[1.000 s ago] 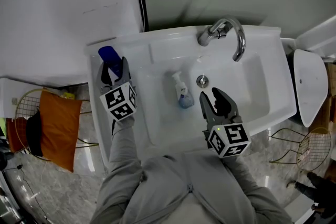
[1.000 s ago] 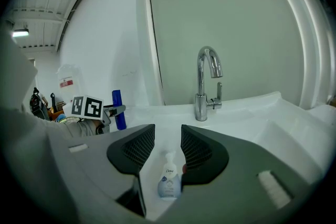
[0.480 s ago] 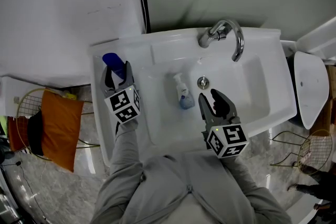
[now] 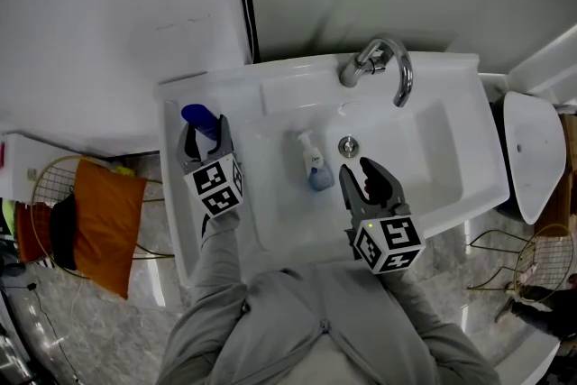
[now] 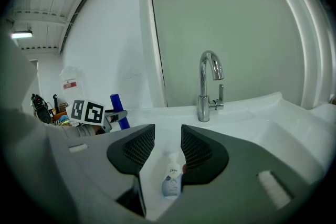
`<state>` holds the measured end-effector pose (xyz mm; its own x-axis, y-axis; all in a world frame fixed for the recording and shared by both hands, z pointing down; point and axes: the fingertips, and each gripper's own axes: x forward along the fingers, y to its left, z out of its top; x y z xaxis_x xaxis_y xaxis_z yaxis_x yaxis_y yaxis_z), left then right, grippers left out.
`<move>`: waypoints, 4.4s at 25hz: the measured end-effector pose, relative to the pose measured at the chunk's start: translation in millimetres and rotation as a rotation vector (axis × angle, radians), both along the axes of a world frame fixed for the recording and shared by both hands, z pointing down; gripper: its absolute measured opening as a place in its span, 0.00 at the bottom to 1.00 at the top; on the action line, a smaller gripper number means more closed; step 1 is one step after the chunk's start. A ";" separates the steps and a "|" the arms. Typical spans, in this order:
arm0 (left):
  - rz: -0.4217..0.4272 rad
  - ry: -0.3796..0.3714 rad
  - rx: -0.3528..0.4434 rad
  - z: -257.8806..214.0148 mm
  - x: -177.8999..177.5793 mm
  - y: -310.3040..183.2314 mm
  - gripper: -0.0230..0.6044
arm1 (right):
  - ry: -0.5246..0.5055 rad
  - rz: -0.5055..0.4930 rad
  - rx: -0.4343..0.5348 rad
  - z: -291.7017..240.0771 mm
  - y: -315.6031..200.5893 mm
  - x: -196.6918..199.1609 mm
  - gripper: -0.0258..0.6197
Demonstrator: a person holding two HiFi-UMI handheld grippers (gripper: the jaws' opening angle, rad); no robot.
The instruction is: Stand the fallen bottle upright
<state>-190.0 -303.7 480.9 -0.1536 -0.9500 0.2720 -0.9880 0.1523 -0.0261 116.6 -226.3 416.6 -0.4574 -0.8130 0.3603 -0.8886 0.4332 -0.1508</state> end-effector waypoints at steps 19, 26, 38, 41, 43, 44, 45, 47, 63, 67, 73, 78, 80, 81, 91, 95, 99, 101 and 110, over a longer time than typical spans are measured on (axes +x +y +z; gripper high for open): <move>0.055 -0.066 0.044 -27.7 6.5 16.9 0.64 | 0.002 -0.002 0.011 -4.9 11.1 1.5 0.28; 0.075 -0.107 0.116 -71.0 -4.9 56.8 0.65 | 0.044 -0.039 -0.075 20.5 3.6 2.7 0.28; 0.075 -0.056 0.125 -100.6 -7.8 190.4 0.65 | 0.237 -0.188 -0.271 94.0 -8.3 -18.9 0.28; 0.042 -0.039 0.135 -109.5 -3.7 211.1 0.65 | 0.291 -0.216 -0.296 106.3 -12.0 -25.4 0.28; 0.030 -0.044 0.149 -116.6 -0.6 221.1 0.65 | 0.314 -0.226 -0.306 113.3 -15.9 -29.9 0.28; 0.029 -0.048 0.154 -119.4 1.3 225.3 0.65 | 0.320 -0.229 -0.313 116.8 -17.7 -32.2 0.28; 0.030 -0.052 0.158 -121.3 3.5 229.2 0.65 | 0.324 -0.232 -0.323 120.6 -19.3 -34.3 0.28; 0.036 -0.051 0.161 -123.1 8.3 235.2 0.65 | 0.340 -0.243 -0.346 130.0 -22.2 -37.9 0.28; -0.045 0.011 0.100 -116.8 19.3 265.6 0.65 | 0.473 -0.304 -0.555 211.5 -50.7 -57.3 0.28; -0.067 0.018 0.105 -119.0 16.5 268.1 0.65 | 0.507 -0.309 -0.591 224.6 -53.8 -56.1 0.28; -0.082 0.011 0.092 -118.2 18.7 269.7 0.65 | 0.484 -0.318 -0.655 236.5 -57.7 -57.0 0.29; -0.088 0.003 0.089 -117.7 19.4 269.2 0.65 | 0.488 -0.327 -0.745 245.5 -61.9 -58.7 0.33; -0.094 0.006 0.091 -117.3 20.2 268.9 0.65 | 0.488 -0.326 -0.789 250.8 -64.4 -59.6 0.35; -0.097 0.008 0.092 -116.9 20.7 268.8 0.65 | 0.486 -0.326 -0.810 253.7 -65.2 -60.3 0.35; -0.118 0.001 0.065 -113.1 18.6 273.1 0.65 | 0.463 -0.261 -0.934 277.7 -67.0 -60.7 0.40; -0.131 -0.003 0.065 -113.1 16.1 274.4 0.65 | 0.495 -0.279 -0.941 280.1 -66.7 -60.4 0.42; -0.131 -0.003 0.062 -111.3 17.0 274.1 0.65 | 0.506 -0.300 -0.933 280.5 -66.4 -59.9 0.42; -0.129 -0.001 0.064 -111.4 18.5 272.9 0.65 | 0.503 -0.295 -0.921 279.9 -66.3 -59.6 0.42; -0.095 -0.001 0.078 -114.9 25.2 269.1 0.65 | 0.478 -0.320 -0.797 261.8 -62.1 -63.4 0.42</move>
